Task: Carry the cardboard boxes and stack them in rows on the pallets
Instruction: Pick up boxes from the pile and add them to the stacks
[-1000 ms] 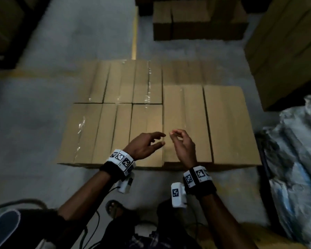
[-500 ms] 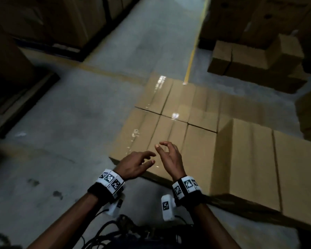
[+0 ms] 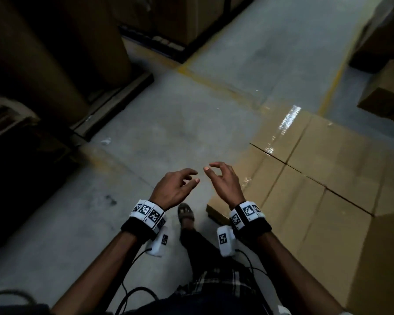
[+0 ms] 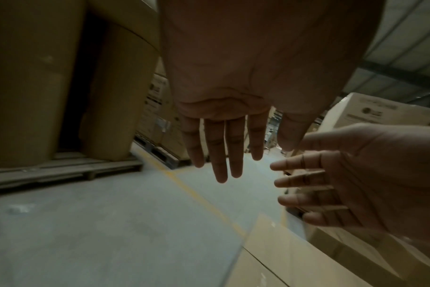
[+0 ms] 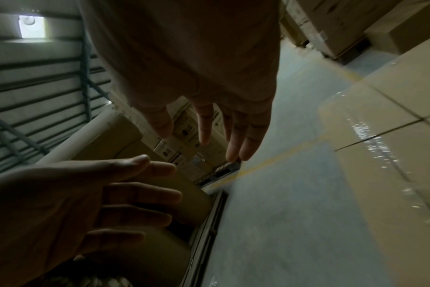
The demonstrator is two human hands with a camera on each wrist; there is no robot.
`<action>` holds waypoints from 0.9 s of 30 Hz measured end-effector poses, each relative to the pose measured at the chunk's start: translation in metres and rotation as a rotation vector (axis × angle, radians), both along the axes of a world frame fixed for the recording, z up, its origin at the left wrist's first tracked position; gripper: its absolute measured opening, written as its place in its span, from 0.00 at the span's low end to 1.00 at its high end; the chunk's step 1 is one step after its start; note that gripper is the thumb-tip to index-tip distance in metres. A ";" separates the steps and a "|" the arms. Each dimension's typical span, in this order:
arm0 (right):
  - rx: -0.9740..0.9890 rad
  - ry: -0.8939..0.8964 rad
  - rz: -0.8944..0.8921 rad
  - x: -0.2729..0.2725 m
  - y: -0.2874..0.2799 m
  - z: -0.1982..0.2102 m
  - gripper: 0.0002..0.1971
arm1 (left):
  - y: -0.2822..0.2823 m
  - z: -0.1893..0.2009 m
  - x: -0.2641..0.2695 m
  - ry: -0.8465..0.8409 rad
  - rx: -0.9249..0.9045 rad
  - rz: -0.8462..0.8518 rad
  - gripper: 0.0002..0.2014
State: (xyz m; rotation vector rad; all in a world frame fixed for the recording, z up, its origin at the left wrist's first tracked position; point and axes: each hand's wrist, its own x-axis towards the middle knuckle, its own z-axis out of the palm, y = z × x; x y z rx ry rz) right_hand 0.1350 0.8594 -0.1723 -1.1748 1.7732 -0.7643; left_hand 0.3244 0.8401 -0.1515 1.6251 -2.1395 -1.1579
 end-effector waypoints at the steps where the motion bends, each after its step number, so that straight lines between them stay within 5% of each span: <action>1: 0.000 0.013 0.024 0.010 -0.024 -0.003 0.19 | -0.020 -0.001 0.014 -0.004 -0.004 0.023 0.32; 14: 0.016 -0.036 0.033 0.088 -0.327 0.017 0.21 | -0.328 0.019 0.114 -0.144 -0.053 -0.003 0.27; 20: 0.004 -0.014 -0.014 0.078 -0.438 0.034 0.21 | -0.461 0.024 0.100 -0.024 -0.087 -0.013 0.27; 27: -0.043 0.032 -0.149 0.038 -0.588 0.046 0.21 | -0.644 0.033 0.048 -0.064 -0.136 -0.257 0.24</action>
